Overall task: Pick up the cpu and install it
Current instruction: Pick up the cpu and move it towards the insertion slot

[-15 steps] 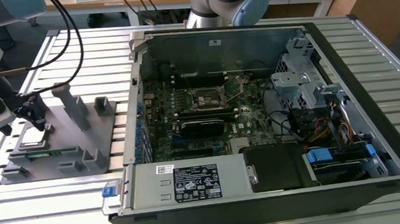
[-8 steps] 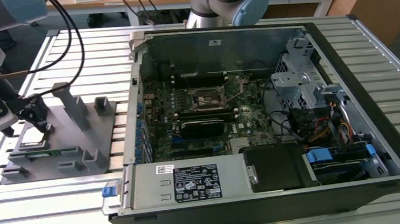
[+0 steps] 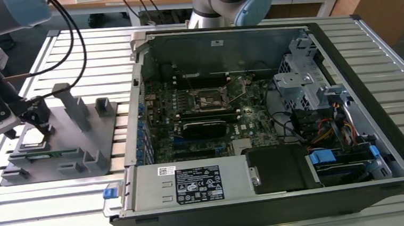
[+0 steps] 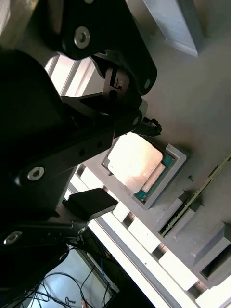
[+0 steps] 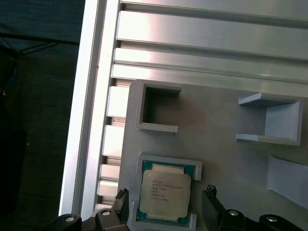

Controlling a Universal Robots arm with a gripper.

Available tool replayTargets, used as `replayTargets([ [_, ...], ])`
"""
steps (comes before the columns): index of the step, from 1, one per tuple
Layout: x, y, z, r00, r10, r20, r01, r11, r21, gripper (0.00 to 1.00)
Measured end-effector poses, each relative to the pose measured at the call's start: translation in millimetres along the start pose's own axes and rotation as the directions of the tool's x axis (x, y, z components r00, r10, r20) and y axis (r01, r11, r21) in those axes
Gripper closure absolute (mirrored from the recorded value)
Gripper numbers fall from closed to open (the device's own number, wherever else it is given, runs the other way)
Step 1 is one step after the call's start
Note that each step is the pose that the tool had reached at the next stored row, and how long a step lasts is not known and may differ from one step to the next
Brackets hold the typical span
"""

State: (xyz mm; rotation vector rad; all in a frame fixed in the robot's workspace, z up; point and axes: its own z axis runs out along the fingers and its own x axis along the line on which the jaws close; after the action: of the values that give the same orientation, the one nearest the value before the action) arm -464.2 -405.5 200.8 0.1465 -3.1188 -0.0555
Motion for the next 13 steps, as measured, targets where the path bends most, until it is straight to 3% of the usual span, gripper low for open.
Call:
replayTargets([
  [6,-0.1,0.3,5.0,0.9994,0.036,0.001,-0.036,0.9994,0.0026,0.3],
  [13,-0.2,0.3,9.9,0.9992,0.04,0.0011,-0.04,0.9992,0.0026,0.3],
])
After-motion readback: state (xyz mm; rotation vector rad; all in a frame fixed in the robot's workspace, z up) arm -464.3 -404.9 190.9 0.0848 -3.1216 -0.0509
